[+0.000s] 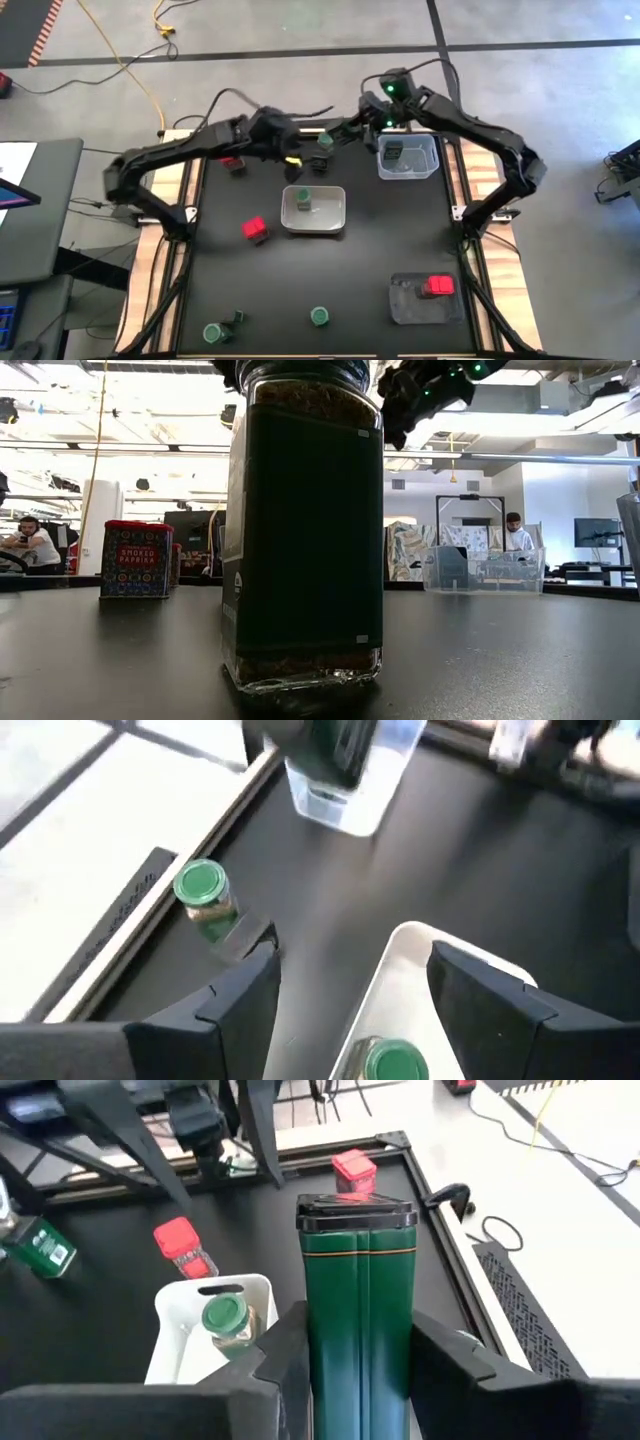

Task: Sort spices by type
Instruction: Put the top left black seasoning can into the transparent bin

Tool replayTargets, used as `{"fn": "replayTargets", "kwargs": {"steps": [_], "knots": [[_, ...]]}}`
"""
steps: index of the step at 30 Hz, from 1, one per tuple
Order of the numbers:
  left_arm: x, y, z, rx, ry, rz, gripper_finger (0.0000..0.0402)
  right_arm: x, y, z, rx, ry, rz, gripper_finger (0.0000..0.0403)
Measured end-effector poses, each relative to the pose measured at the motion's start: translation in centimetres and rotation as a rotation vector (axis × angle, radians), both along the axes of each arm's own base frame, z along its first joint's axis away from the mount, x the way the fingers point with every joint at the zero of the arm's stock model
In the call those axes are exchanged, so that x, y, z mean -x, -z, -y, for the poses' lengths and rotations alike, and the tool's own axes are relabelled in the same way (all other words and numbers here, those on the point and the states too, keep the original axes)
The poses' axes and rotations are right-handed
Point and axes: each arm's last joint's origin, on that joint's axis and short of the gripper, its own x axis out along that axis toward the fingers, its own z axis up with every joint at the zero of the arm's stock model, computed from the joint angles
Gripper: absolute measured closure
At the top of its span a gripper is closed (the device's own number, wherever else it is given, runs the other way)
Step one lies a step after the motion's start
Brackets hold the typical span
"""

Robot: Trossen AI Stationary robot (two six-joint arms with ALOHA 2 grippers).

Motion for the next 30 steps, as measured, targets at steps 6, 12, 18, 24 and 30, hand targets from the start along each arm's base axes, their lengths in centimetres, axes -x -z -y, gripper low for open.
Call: {"fn": "replayTargets", "kwargs": {"steps": [6,12,18,24,30], "knots": [[1.4,2.0,0.3,-0.011,-0.067,0.376,0.0159,-0.2,-0.3,-0.5,0.002,-0.012,0.02,0.0244],[1.1,2.8,0.2,-0.088,-0.038,0.452,0.0159,-1.9,-1.0,-1.6,0.039,-0.052,0.115,0.0244],[0.5,3.5,0.0,-0.144,-0.013,0.41,0.0159,-2.7,-2.0,-2.7,0.072,-0.084,0.203,0.0244],[-0.1,3.5,-0.3,-0.187,-0.004,0.446,0.0159,-3.2,-2.0,-3.6,0.07,-0.112,0.204,0.0243],[-0.6,3.5,0.0,-0.238,0.043,0.458,0.0159,-3.3,-2.1,-3.8,0.057,-0.114,0.207,0.0243]]}}
